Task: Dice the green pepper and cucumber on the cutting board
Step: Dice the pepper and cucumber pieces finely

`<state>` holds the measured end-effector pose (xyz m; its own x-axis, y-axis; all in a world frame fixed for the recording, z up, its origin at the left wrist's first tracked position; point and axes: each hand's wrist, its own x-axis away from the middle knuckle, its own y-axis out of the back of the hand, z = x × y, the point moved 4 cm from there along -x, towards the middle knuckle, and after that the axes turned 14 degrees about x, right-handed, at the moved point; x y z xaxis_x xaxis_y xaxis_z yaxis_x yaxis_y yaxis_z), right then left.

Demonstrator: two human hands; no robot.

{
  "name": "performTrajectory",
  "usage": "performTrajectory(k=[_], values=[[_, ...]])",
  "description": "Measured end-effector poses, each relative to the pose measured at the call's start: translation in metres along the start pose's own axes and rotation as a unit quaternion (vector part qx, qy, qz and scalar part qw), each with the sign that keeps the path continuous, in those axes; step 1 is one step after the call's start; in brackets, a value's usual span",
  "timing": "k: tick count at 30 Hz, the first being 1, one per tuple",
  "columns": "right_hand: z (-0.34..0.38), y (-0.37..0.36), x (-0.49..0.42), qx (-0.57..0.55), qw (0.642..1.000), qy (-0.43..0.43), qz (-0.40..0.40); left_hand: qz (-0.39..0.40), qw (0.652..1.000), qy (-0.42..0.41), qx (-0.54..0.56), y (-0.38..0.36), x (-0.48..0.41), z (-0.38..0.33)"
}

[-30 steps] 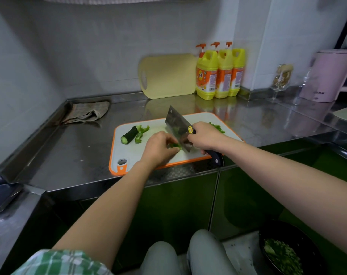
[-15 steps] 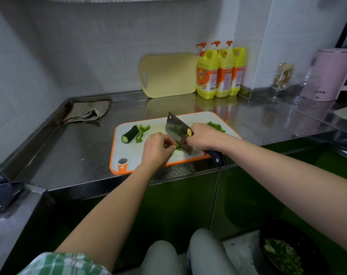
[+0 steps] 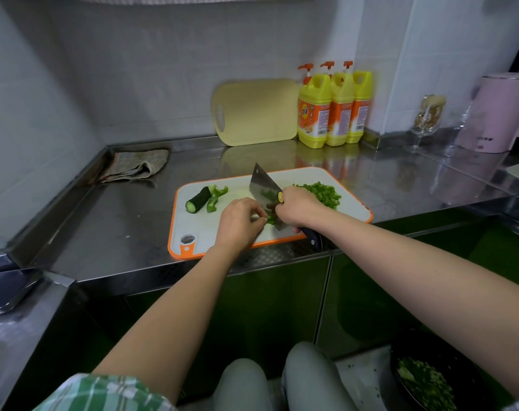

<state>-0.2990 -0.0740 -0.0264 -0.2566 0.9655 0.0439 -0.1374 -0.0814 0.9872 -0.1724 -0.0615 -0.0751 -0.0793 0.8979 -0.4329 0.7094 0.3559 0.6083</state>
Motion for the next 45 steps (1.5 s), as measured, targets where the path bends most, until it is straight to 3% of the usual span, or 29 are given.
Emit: performTrajectory(k=[5,12,23,32,38,45], values=[[-0.008,0.008,0.001,-0.044,0.999,0.007,-0.007,0.016,1.000,-0.004,-0.024,0.001,-0.002,0.000],[-0.004,0.014,0.010,0.004,0.999,0.028,0.042,0.005,1.000,-0.016,-0.026,0.002,-0.001,-0.002],[0.008,-0.001,0.000,0.018,1.000,0.007,-0.003,0.007,0.999,-0.016,-0.028,0.003,-0.002,0.000],[-0.004,0.008,0.000,-0.054,0.998,0.021,-0.027,0.023,0.999,-0.009,-0.049,0.010,0.002,0.004],[0.004,0.011,0.008,0.003,0.999,0.033,0.029,0.007,0.997,0.019,-0.075,0.012,0.002,0.006],[0.015,0.000,0.001,0.026,0.999,0.019,0.015,0.002,0.998,0.021,-0.067,0.012,0.000,0.009]])
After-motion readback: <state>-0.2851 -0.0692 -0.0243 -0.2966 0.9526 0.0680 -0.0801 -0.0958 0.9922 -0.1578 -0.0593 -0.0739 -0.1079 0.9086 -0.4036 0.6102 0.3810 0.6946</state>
